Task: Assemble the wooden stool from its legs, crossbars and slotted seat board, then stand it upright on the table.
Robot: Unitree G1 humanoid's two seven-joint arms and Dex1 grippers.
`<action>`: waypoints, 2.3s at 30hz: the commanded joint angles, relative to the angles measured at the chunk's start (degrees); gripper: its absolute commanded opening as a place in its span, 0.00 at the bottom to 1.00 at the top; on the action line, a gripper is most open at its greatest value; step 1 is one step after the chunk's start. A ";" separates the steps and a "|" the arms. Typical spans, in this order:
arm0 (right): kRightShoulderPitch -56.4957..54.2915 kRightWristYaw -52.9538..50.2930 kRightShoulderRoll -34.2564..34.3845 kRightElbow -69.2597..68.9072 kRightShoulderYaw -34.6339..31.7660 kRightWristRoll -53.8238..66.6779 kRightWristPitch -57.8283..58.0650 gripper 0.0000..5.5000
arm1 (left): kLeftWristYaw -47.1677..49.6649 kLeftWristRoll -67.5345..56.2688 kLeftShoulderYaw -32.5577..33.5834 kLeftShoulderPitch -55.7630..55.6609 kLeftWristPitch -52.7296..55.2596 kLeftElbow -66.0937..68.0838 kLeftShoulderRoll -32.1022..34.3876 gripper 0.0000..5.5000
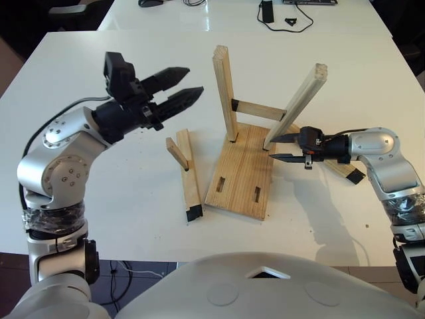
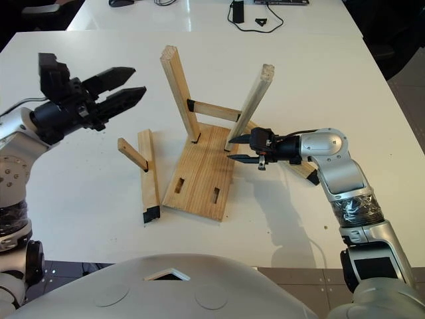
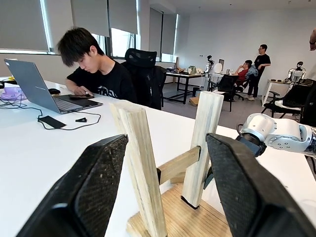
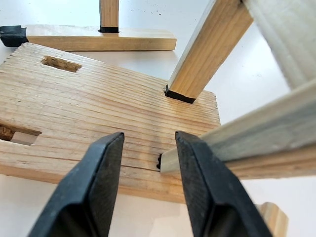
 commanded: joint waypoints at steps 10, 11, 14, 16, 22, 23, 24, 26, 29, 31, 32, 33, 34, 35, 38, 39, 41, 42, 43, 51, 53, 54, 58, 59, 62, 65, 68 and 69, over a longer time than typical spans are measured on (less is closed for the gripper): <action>-1.19 0.41 0.44 1.20 0.90 -1.02 -0.72 0.35 | 0.98 3.45 -2.56 4.40 -3.80 0.24 -3.51 0.53; -1.76 0.76 0.63 1.53 1.01 -0.87 -0.68 0.35 | 1.75 2.68 -1.53 4.51 -3.33 -1.57 -3.15 0.53; -2.99 1.52 1.31 2.72 1.07 -0.53 -0.68 0.35 | 3.80 1.20 0.93 4.70 -1.91 -5.98 -1.89 0.53; -3.65 2.13 1.81 3.55 0.80 -0.01 -0.68 0.35 | 5.38 0.13 1.98 4.83 -0.68 -9.55 -0.85 0.53; -5.24 3.66 2.69 4.94 0.32 1.31 -0.69 0.35 | 7.68 2.98 -0.53 10.72 1.06 -17.71 1.64 0.53; -5.32 3.79 2.74 5.08 0.31 1.26 -0.81 0.35 | 7.95 3.43 -0.82 12.20 1.05 -18.46 1.84 0.53; -5.32 3.85 2.74 5.12 0.18 1.28 -0.82 0.35 | 7.97 3.64 -0.94 13.64 1.03 -19.08 2.01 0.53; -5.27 3.99 2.67 5.13 -0.08 1.43 -0.77 0.35 | 7.88 4.34 -0.94 16.70 0.89 -20.20 2.26 0.53; -5.74 4.29 2.84 5.76 -0.02 1.21 -1.06 0.35 | 7.27 5.71 -1.17 24.43 0.28 -22.57 2.70 0.53; -5.49 4.08 2.89 5.65 -0.23 1.15 -1.13 0.35 | 5.69 9.34 -2.94 28.56 -1.23 -22.08 3.97 0.53; -5.31 3.88 2.95 5.54 -0.34 1.12 -1.13 0.35 | 4.96 11.31 -4.01 29.91 -2.03 -21.41 4.68 0.53; -5.09 3.59 3.02 5.35 -0.44 1.07 -1.09 0.35 | 4.04 13.47 -5.26 30.86 -3.03 -20.57 5.48 0.53; -5.00 3.40 3.15 5.32 -0.44 0.99 -1.09 0.35 | 3.30 15.16 -6.29 31.56 -3.81 -19.87 6.07 0.53; -4.77 3.19 3.24 5.17 -0.46 0.92 -1.11 0.35 | 2.53 16.78 -7.33 31.99 -4.59 -18.99 6.65 0.53; -3.73 2.27 3.16 4.10 -0.74 0.68 -0.83 0.35 | -0.78 20.06 -8.95 33.15 -6.99 -15.96 8.59 0.53; -3.28 1.82 3.06 3.65 -1.00 0.68 -0.62 0.35 | -2.10 21.54 -9.13 33.53 -8.13 -14.38 9.57 0.53; -2.17 0.72 2.93 2.63 -1.52 0.65 -0.19 0.35 | -4.29 26.07 -10.19 33.40 -11.01 -9.11 11.98 0.53; -1.79 0.24 2.97 2.32 -1.57 0.49 -0.18 0.35 | -4.68 29.07 -11.21 33.08 -12.51 -5.99 13.12 0.53; -1.50 -0.18 3.03 1.96 -1.51 0.32 -0.14 0.35 | -5.17 31.62 -12.09 32.76 -13.97 -3.01 14.06 0.53; 0.12 -1.53 2.25 0.29 -2.11 0.26 0.35 0.35 | -8.54 34.36 -9.51 30.16 -18.54 5.05 17.15 0.53; 0.45 -1.84 2.23 -0.33 -2.23 0.29 0.64 0.35 | -9.23 34.92 -8.97 29.84 -19.32 5.71 18.00 0.53; 0.70 -2.03 2.24 -0.53 -2.28 0.25 0.68 0.35 | -9.64 35.66 -8.83 29.64 -19.86 6.31 18.60 0.53; 1.69 -2.63 2.15 -1.08 -2.26 0.05 0.67 0.35 | -10.70 35.53 -6.97 28.13 -20.05 7.76 19.45 0.53; 1.89 -2.72 2.09 -1.26 -2.25 0.05 0.71 0.35 | -11.68 32.85 -5.88 28.17 -18.95 5.93 19.06 0.53; 2.39 -2.96 1.94 -1.78 -2.28 0.10 0.91 0.35 | -13.53 24.38 -4.01 28.85 -14.56 -2.02 17.43 0.53; 2.57 -3.17 1.97 -1.94 -2.15 0.05 1.00 0.35 | -13.56 18.36 -4.74 30.07 -11.09 -8.90 15.91 0.53; 2.53 -3.25 1.97 -1.86 -2.04 0.04 1.02 0.35 | -12.47 18.13 -7.86 30.44 -9.29 -11.64 14.83 0.53; 2.46 -3.27 1.98 -1.76 -1.99 -0.01 1.00 0.35 | -12.19 19.29 -9.52 30.27 -9.32 -11.66 14.55 0.53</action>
